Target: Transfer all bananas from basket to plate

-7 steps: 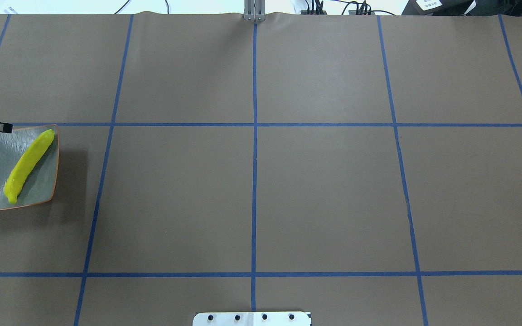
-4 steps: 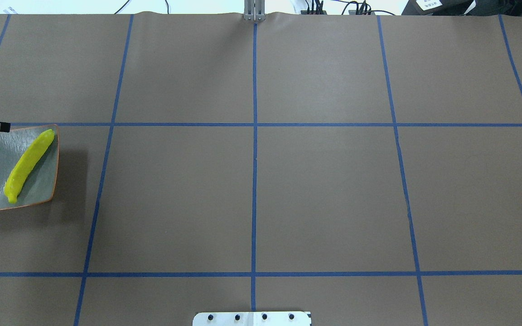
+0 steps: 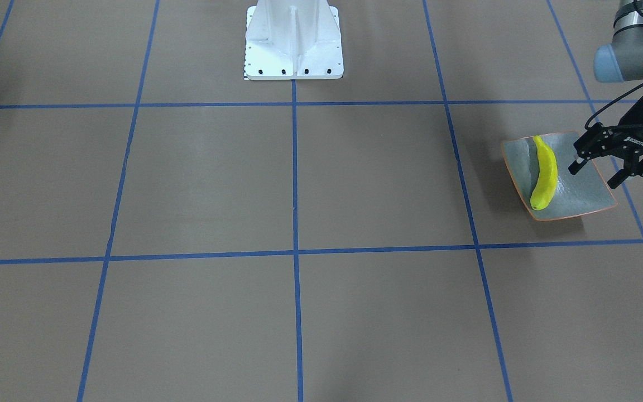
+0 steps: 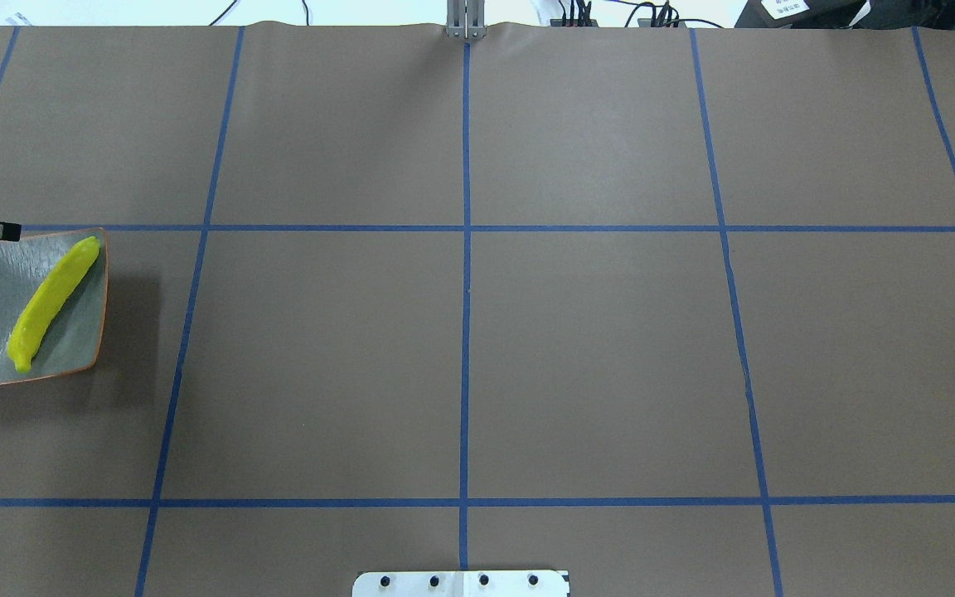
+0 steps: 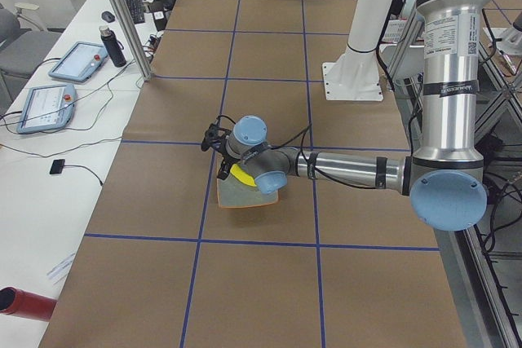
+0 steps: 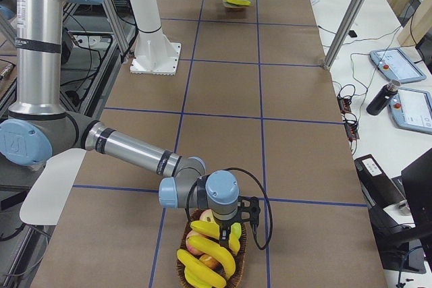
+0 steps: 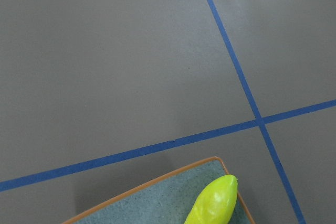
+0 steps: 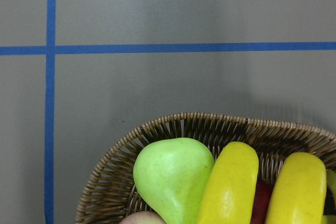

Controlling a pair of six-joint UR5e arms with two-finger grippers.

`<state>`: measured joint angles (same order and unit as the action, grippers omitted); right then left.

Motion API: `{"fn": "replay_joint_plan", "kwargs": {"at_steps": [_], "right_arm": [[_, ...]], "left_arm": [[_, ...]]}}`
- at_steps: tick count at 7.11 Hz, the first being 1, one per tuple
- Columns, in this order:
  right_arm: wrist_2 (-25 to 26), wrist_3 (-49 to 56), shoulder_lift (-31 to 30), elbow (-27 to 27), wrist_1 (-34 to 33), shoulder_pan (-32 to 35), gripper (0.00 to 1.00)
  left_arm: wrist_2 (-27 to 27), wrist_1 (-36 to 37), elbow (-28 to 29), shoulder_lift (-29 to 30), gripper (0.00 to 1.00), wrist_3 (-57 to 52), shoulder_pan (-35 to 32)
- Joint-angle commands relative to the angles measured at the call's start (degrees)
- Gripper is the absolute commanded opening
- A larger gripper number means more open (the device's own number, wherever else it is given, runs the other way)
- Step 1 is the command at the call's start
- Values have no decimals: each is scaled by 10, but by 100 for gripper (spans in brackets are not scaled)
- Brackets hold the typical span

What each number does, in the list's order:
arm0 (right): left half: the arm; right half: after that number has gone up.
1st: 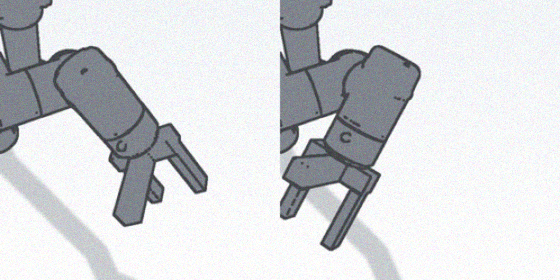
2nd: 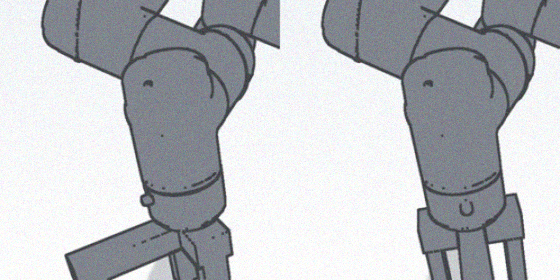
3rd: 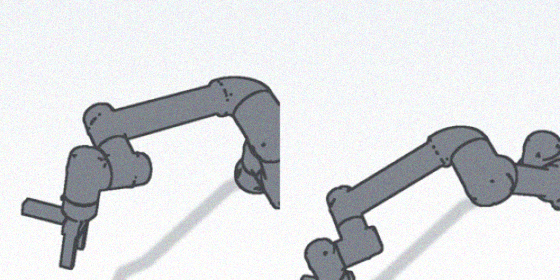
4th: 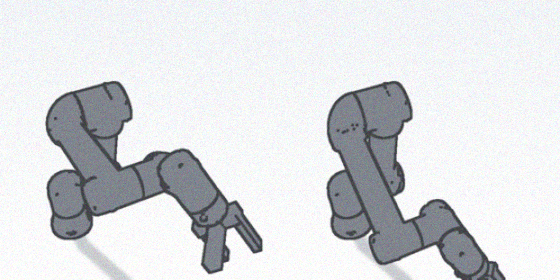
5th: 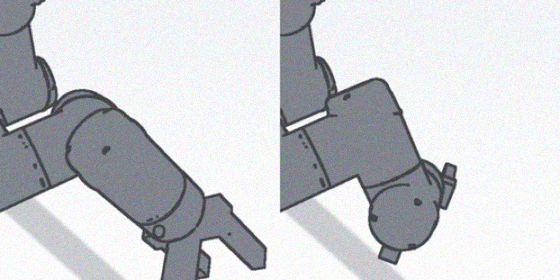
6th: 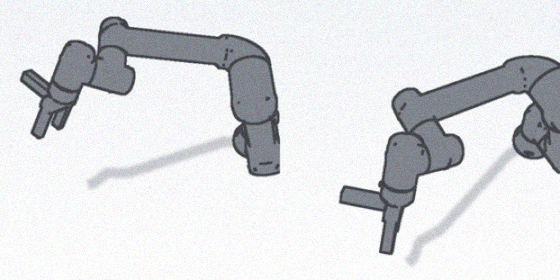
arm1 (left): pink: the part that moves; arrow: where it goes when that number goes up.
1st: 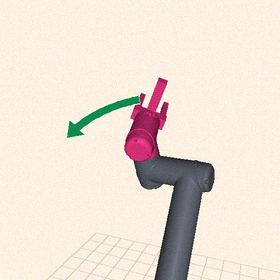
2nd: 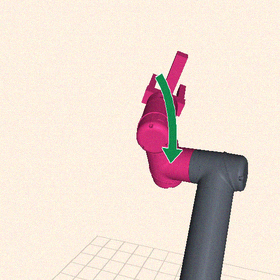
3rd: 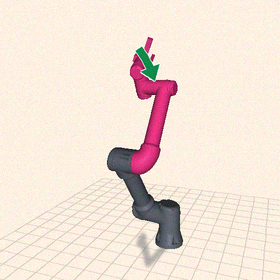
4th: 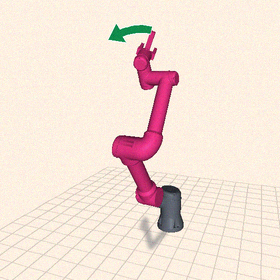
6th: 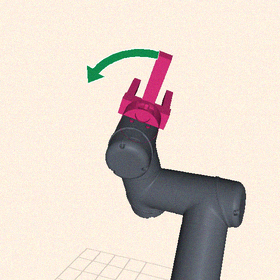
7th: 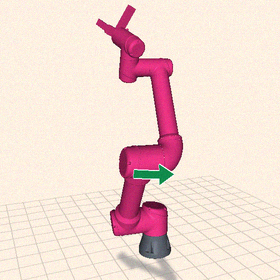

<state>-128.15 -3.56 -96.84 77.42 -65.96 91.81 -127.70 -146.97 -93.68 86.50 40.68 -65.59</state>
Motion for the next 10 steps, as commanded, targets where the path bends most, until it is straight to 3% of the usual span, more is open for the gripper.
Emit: {"fn": "replay_joint_plan", "kwargs": {"at_steps": [1, 2, 3, 6, 10], "right_arm": [[16, -6, -4, -18, 30, -7, 93], [15, -10, -3, -18, 29, -13, 81], [15, -19, -3, -17, 31, -19, 63], [27, -11, -2, -10, 31, -28, 0], [56, -7, 0, 28, 27, -6, 0]], "left_arm": [[0, 0, 0, 2, 100, 0, 0], [0, -1, -2, 3, 100, 0, 0], [0, -1, -3, 3, 100, 0, 0], [0, 0, -3, 6, 100, 1, 0], [-14, 2, -3, 8, 100, 2, 1]]}}
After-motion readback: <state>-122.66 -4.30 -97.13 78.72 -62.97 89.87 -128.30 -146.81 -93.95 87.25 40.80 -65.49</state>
